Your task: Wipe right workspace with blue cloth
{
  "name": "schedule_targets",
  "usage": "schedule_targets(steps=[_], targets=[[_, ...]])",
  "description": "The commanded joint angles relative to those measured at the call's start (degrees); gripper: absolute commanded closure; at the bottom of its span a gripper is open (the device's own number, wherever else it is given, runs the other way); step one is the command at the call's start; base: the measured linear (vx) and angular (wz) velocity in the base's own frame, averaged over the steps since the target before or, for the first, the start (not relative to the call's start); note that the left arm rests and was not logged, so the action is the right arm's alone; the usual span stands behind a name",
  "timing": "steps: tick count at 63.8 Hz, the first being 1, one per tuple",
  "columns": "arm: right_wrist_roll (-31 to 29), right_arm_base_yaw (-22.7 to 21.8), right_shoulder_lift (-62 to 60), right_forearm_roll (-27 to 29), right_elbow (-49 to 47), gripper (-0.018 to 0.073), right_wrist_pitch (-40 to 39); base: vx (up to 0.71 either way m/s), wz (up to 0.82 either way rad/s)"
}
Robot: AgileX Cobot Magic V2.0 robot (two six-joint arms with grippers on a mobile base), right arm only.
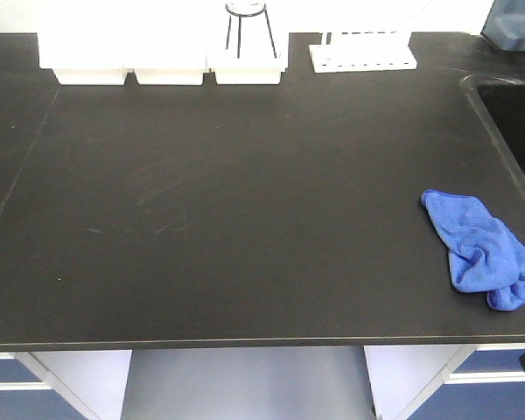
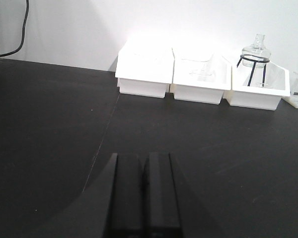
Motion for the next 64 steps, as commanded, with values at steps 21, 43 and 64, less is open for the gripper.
schedule_targets(steps=[21,43,64], targets=[[-0.73,-0.26,-0.39,-0.23,1.13,0.0567,-4.74,0.0,0.0],[-1.44,-0.26,-0.39,-4.15,1.13,0.0567,-4.27,0.0,0.0],[-1.39,-0.26,-0.39,-4.49,1.13,0.0567,-4.34,0.0,0.0]])
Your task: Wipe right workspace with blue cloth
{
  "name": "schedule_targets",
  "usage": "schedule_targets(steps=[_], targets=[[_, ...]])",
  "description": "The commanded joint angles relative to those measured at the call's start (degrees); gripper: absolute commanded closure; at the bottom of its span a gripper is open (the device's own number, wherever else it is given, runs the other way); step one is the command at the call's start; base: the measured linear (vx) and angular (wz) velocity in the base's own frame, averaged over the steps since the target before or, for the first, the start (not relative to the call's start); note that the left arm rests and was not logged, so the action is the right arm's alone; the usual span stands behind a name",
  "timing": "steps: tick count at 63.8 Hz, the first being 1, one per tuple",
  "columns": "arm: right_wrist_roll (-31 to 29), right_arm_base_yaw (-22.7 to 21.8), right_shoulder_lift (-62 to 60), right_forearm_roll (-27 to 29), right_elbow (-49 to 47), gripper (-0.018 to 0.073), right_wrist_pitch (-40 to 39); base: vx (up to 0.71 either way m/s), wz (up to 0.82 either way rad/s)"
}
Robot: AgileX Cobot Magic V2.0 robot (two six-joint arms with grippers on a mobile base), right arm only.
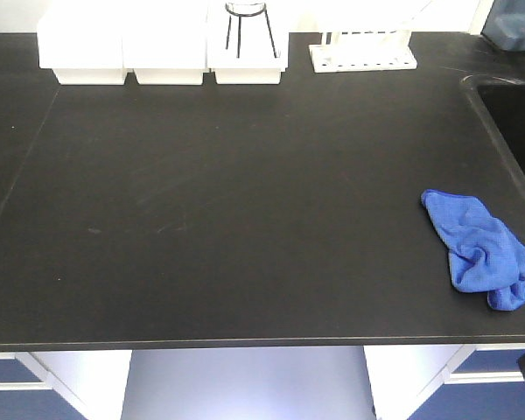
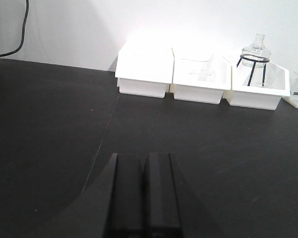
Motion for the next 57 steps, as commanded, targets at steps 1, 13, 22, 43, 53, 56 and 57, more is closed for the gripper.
schedule_targets(steps=[1,13,22,43,53,56,57], targets=[[-0.44,-0.26,-0.39,-0.78,1.13,0.0567,-4.46,0.0,0.0],[-0.44,-0.26,-0.39,-2.08,1.13,0.0567,-4.92,0.0,0.0],[3.27,-0.26,-0.39,0.57,1.13,0.0567,-7.86,0.0,0.0],[7.12,-0.26,2.58,6.27,-15.56,0.0564,2.52,0.0,0.0],[7.52,-0.26,13.52,-6.73,-28.71,0.0562,16.23,0.0,0.0],[7.85,-0.26,17.64,-9.53,-32.56,0.0563,19.69,0.0,0.0],[8.1,-0.26,18.9,-10.32,-33.4,0.0563,20.97,0.0,0.0]])
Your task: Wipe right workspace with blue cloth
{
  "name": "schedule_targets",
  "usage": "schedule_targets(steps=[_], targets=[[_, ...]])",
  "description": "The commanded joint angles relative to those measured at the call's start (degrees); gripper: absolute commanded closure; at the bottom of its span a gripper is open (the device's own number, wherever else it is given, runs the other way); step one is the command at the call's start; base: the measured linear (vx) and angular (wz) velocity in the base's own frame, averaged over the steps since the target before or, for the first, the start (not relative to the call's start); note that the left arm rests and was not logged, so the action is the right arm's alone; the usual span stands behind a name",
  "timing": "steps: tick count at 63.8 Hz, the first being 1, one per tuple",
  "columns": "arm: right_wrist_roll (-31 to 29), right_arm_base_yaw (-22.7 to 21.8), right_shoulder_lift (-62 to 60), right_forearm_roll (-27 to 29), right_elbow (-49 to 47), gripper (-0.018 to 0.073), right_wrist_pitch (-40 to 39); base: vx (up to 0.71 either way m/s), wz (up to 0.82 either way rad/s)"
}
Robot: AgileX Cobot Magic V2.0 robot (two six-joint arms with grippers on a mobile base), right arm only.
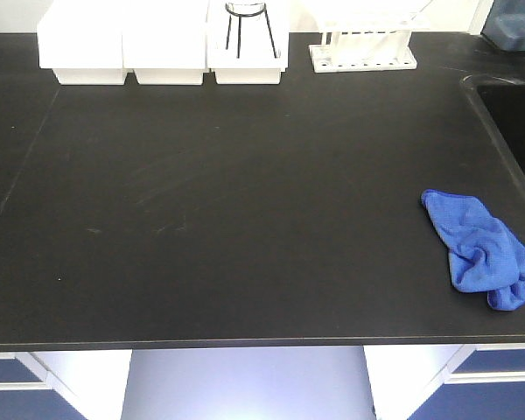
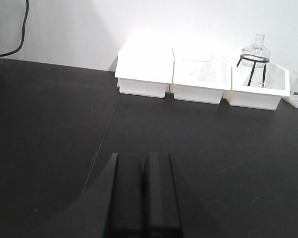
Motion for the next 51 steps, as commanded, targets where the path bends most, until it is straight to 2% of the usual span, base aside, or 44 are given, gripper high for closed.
schedule_targets(steps=[1,8,13,17,25,37,51], targets=[[0.68,-0.26,8.06,-7.13,-7.86,0.0563,3.59,0.0,0.0],[4.12,-0.26,19.59,-15.06,-11.66,0.0563,6.34,0.0,0.0],[6.78,-0.26,27.42,-20.23,-12.17,0.0561,4.07,0.0,0.0],[8.89,-0.26,32.76,-22.31,-12.17,0.0561,1.38,0.0,0.0],[12.55,-0.17,42.15,-21.37,-12.17,0.0551,-2.24,0.0,0.0],[12.61,-0.17,52.57,-21.17,-12.17,0.047,-8.41,0.0,0.0],[14.09,-0.17,60.95,-21.17,-12.17,0.0221,-15.17,0.0,0.0]])
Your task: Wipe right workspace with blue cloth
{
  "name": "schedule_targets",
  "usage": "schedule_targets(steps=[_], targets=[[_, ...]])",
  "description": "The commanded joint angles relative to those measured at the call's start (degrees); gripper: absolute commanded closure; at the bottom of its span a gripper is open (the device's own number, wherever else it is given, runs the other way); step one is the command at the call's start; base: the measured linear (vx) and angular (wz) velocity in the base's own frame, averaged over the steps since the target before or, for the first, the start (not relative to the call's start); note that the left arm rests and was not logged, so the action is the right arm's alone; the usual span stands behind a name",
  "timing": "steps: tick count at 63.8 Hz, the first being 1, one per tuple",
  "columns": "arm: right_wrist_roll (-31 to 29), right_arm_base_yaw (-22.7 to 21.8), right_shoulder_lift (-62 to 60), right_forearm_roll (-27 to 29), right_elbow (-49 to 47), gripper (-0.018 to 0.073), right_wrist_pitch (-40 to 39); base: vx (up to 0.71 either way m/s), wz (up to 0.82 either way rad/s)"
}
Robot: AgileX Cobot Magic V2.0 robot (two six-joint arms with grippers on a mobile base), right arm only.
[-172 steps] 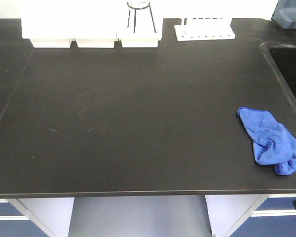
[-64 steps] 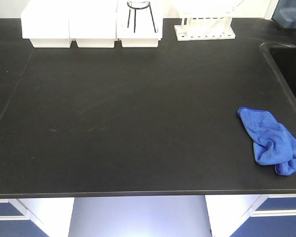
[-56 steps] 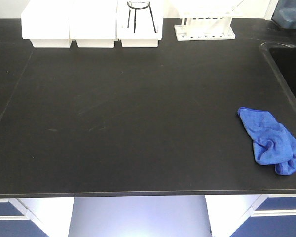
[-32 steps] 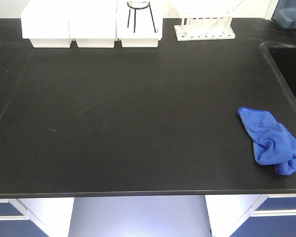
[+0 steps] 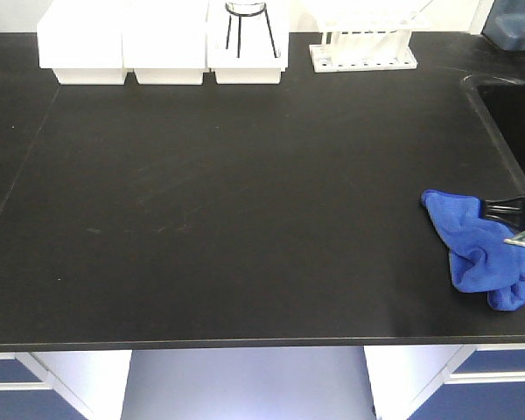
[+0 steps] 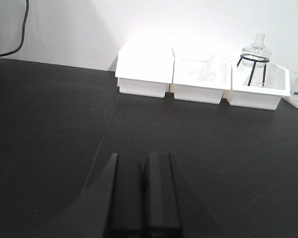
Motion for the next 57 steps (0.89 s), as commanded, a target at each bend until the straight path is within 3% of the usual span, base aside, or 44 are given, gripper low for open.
schedule_targets(steps=[1,12,25,37,53,57], targets=[[1.11,-0.17,1.98,-1.49,-2.05,0.0203,-5.6,0.0,0.0],[1.24,-0.17,8.25,-1.7,-2.05,0.0029,-8.84,0.0,0.0],[1.24,-0.22,15.5,-1.7,-2.05,0.0043,-10.67,0.0,0.0],[1.26,-0.29,19.29,-1.76,-2.05,0.0209,-12.51,0.0,0.0],[1.26,-0.18,19.28,-1.42,-1.97,0.0566,-12.79,0.0,0.0],[1.37,-0.12,17.47,-1.36,-1.88,0.0572,-13.3,0.0,0.0]])
